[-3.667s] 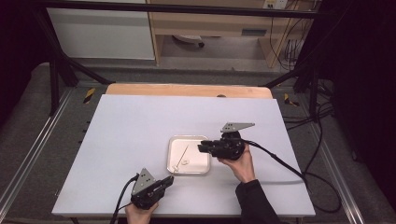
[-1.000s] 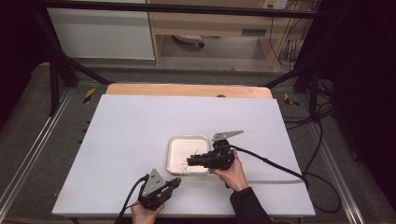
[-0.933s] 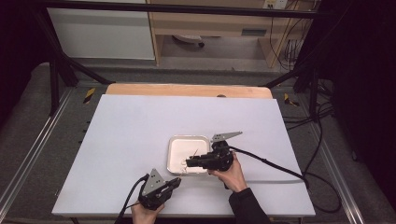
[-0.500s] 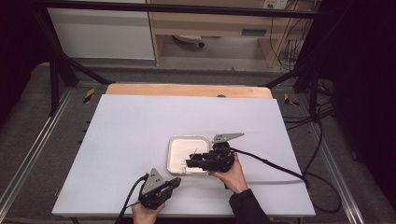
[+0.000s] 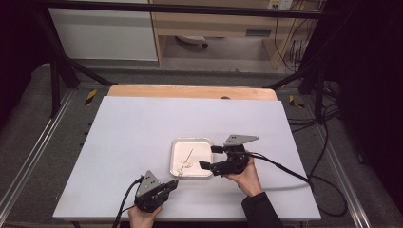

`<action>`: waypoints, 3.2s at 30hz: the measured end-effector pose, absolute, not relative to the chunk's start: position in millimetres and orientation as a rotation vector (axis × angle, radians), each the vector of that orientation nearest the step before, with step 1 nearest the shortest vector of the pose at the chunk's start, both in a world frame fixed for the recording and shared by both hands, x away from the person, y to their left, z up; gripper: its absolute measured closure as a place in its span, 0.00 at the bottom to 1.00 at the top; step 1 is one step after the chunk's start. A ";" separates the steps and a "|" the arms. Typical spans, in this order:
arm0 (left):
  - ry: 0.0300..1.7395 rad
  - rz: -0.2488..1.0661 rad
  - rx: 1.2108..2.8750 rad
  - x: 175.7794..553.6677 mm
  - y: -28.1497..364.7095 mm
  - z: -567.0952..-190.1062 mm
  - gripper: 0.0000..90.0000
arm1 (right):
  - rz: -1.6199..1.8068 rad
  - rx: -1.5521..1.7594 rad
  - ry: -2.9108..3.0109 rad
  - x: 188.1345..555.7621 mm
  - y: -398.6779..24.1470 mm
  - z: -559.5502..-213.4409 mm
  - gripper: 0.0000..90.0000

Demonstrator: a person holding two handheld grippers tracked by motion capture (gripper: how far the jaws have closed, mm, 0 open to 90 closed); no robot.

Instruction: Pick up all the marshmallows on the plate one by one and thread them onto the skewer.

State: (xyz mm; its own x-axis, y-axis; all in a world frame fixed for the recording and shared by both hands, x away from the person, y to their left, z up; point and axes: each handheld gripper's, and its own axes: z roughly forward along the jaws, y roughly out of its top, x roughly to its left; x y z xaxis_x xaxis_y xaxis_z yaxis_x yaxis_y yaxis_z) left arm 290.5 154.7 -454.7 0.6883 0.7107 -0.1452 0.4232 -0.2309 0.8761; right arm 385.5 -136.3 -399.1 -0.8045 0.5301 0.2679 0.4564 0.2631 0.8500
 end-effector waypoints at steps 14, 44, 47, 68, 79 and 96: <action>0.919 0.358 1.851 291.4 169.0 -454.4 0.98 | 1.404 0.990 2.457 384.7 -137.9 -413.6 0.02; 0.934 0.354 1.833 293.4 176.8 -453.4 0.98 | 1.267 0.974 2.467 409.0 -92.4 -412.8 0.01; 0.935 0.356 1.837 293.4 177.2 -453.4 0.98 | 1.244 0.975 2.465 412.7 -88.3 -414.2 0.02; 0.940 0.350 1.839 294.0 177.4 -455.6 0.98 | 1.235 0.911 2.554 422.8 -69.8 -436.8 0.27; 0.938 0.349 1.843 294.3 176.1 -456.4 0.98 | 1.225 0.829 2.614 414.3 -63.6 -448.4 0.50; 0.934 0.344 1.850 294.4 173.2 -457.4 0.98 | 1.230 0.738 2.635 409.6 -61.7 -452.9 0.69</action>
